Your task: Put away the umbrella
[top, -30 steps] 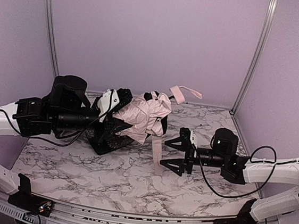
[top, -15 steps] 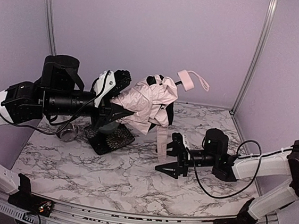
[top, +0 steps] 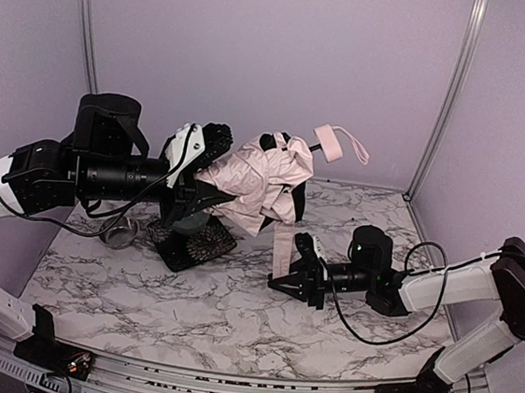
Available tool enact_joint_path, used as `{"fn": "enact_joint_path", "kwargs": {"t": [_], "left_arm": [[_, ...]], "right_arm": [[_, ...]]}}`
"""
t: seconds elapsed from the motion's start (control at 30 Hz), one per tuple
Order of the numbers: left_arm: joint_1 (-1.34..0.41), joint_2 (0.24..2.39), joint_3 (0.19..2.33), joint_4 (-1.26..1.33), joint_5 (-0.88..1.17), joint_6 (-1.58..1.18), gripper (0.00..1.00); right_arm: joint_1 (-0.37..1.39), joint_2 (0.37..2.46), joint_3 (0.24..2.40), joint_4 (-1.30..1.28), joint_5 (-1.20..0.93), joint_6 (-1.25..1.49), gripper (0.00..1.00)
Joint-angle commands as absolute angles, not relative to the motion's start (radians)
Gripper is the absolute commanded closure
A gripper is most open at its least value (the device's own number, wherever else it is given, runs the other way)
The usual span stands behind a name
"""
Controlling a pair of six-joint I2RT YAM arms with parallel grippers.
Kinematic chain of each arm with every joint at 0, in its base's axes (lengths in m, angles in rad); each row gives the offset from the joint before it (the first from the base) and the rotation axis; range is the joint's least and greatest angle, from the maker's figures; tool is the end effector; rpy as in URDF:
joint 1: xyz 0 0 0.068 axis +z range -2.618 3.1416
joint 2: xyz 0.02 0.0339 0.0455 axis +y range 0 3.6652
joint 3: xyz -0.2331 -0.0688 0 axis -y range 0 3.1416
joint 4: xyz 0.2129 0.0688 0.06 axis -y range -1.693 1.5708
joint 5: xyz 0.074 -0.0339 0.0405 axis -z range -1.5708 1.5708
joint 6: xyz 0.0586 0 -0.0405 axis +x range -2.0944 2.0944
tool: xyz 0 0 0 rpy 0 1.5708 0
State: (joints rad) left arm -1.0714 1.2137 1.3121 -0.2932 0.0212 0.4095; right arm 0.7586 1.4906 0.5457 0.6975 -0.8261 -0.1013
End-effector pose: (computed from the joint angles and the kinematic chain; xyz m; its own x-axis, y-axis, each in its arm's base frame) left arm 0.1304 -0.2416 0.3869 0.2684 0.3392 -0.9016 0.8512 0.3548 0.3869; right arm 0.1772 0.2273 0.1806 -0.0774 -0.1677 -0.9828 -0.9966 -0.0155 0.0811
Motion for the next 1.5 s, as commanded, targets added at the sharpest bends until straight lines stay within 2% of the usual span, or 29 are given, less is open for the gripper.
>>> {"fn": "enact_joint_path", "kwargs": {"t": [0.0,0.07,0.3,0.4,0.53,0.73,0.83,0.93,1.03,1.17,1.47], "left_arm": [[-1.068,1.217,1.365,-0.254,0.024,0.418,1.0],[-1.068,1.217,1.368,-0.252,0.021,0.419,1.0],[-1.068,1.208,1.348,-0.189,-0.017,0.43,1.0],[-1.068,1.236,1.334,-0.175,-0.174,0.475,1.0],[-1.065,1.301,1.308,-0.129,-0.376,0.556,1.0],[-1.017,1.335,1.254,0.085,-0.411,0.556,1.0],[-1.015,1.322,1.268,0.157,-0.315,0.513,1.0],[-1.016,1.289,1.277,0.201,-0.089,0.417,1.0],[-1.04,1.271,1.284,0.238,0.091,0.35,1.0],[-1.102,1.265,1.28,0.246,0.23,0.341,1.0],[-1.164,1.24,1.185,0.176,0.587,0.28,1.0]], "right_arm": [[0.753,1.508,0.551,0.7,-0.835,-0.086,0.95],[0.753,1.517,0.551,0.703,-0.848,-0.075,1.0],[0.773,1.573,0.509,0.81,-0.896,0.042,1.0],[0.828,1.537,0.499,0.813,-0.903,0.068,1.0],[0.946,1.461,0.529,0.693,-0.875,0.027,1.0],[1.032,1.419,0.543,0.653,-0.888,0.034,1.0],[1.033,1.459,0.528,0.668,-0.882,0.024,1.0],[1.017,1.529,0.515,0.733,-0.872,0.013,1.0],[0.954,1.625,0.527,0.86,-0.908,0.063,1.0],[0.851,1.732,0.582,0.982,-0.932,0.11,1.0],[0.61,1.683,0.856,0.639,-0.945,-0.11,1.0]]}}
